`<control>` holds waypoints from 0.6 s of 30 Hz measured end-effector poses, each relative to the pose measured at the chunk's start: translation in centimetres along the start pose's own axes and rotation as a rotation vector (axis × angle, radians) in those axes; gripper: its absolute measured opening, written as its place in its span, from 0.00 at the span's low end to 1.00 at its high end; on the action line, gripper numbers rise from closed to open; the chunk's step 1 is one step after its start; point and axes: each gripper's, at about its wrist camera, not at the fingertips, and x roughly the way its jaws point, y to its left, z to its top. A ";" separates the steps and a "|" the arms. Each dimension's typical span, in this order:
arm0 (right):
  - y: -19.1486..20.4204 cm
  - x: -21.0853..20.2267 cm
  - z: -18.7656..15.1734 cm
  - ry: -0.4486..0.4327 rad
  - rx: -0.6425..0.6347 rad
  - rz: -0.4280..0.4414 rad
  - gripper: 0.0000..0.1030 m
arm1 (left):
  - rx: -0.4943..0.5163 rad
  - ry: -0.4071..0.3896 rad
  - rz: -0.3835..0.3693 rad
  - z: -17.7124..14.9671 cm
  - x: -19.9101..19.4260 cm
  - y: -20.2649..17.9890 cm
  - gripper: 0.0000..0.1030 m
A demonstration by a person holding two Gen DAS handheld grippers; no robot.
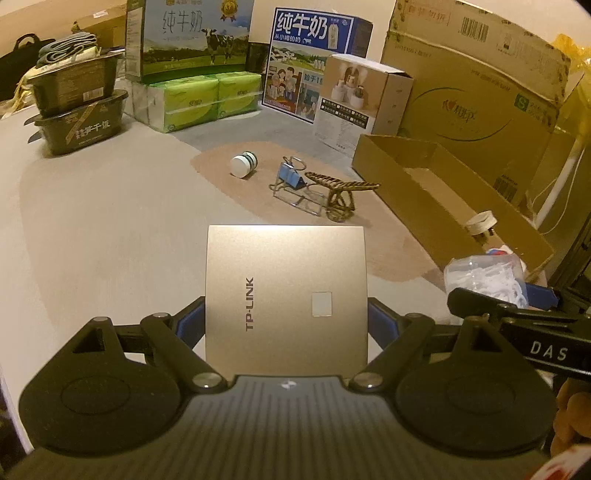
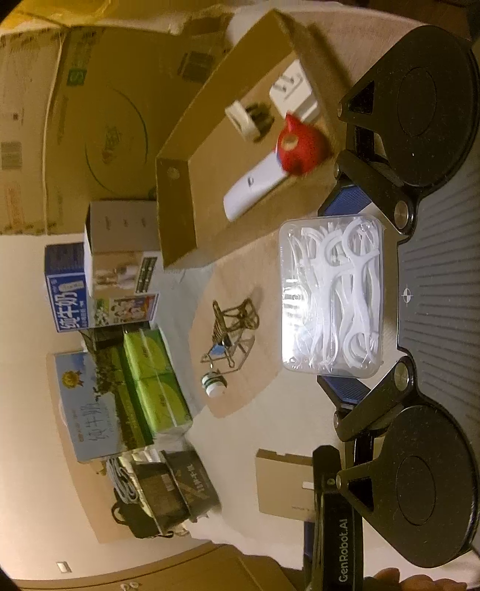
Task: Organize rigid objects
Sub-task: 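Carry the TP-LINK panel and floss box with both tools over the tray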
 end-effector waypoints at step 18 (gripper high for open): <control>-5.7 -5.5 -0.1 -0.049 0.029 -0.040 0.83 | 0.004 -0.012 -0.031 -1.5 -2.9 -6.0 0.84</control>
